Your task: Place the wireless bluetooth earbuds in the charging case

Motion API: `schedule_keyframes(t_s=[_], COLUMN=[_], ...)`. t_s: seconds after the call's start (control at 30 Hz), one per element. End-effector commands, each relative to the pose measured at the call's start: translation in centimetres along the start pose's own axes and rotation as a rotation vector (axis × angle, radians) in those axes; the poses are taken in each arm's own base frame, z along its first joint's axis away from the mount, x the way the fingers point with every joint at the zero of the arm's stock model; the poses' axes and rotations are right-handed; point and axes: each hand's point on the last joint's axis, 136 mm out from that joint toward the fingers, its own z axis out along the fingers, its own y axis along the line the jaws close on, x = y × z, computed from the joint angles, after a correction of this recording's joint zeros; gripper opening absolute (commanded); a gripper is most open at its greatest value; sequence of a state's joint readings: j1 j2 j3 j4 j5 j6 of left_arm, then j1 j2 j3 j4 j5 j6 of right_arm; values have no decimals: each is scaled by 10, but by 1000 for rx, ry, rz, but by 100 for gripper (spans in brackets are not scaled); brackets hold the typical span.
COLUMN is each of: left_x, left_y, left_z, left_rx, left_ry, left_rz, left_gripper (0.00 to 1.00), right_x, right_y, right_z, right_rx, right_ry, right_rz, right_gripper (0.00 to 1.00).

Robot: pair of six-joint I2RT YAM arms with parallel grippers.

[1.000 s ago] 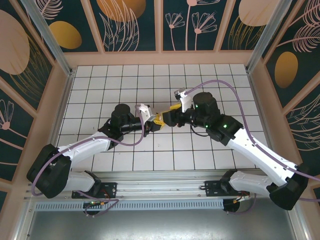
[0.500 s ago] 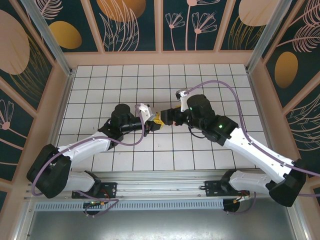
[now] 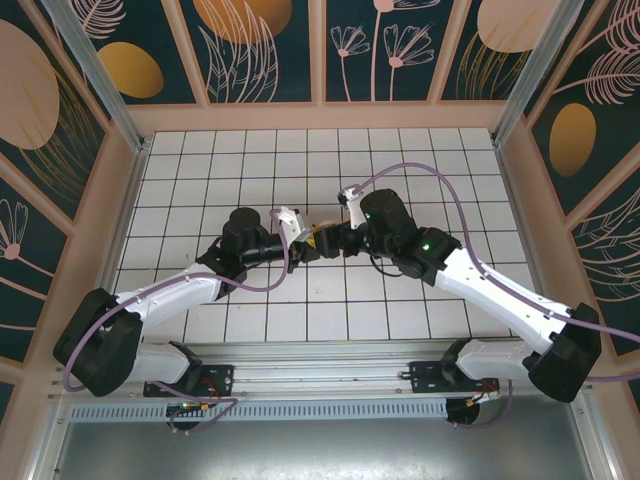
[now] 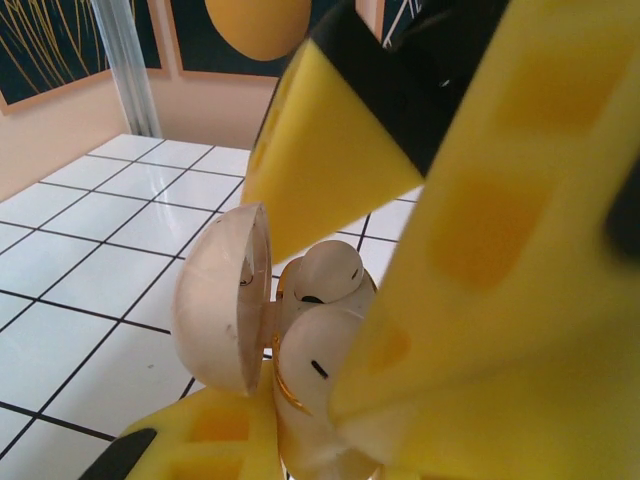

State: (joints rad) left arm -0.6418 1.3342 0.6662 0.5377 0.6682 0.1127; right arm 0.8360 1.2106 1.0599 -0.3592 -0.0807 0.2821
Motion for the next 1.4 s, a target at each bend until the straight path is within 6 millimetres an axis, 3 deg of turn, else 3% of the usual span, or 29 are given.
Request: schedule_keyframes(t_s=[0.0, 0.27, 0.97, 1.23, 1.37], left_x=[-18, -18, -23, -19, -20], left_y=[0, -1, -9, -5, -5], left_z=[1, 0, -2, -1, -1], left_rx=[10, 13, 53, 28, 27], left_ry=[-40, -40, -58, -44, -45], left_rz=[33, 35, 42, 34, 36], left_gripper=[11, 11, 11, 11, 11], right_x=[0, -3, 3, -17, -21], right_y=[2, -9, 0, 19, 24], right_z=[-2, -11, -24, -47, -47], right_rx=[-2, -19, -162, -242, -247], right_ry=[31, 8, -14, -102, -107], right_rz=[-35, -24, -49, -64, -58], right_gripper=[80, 76, 72, 77, 79])
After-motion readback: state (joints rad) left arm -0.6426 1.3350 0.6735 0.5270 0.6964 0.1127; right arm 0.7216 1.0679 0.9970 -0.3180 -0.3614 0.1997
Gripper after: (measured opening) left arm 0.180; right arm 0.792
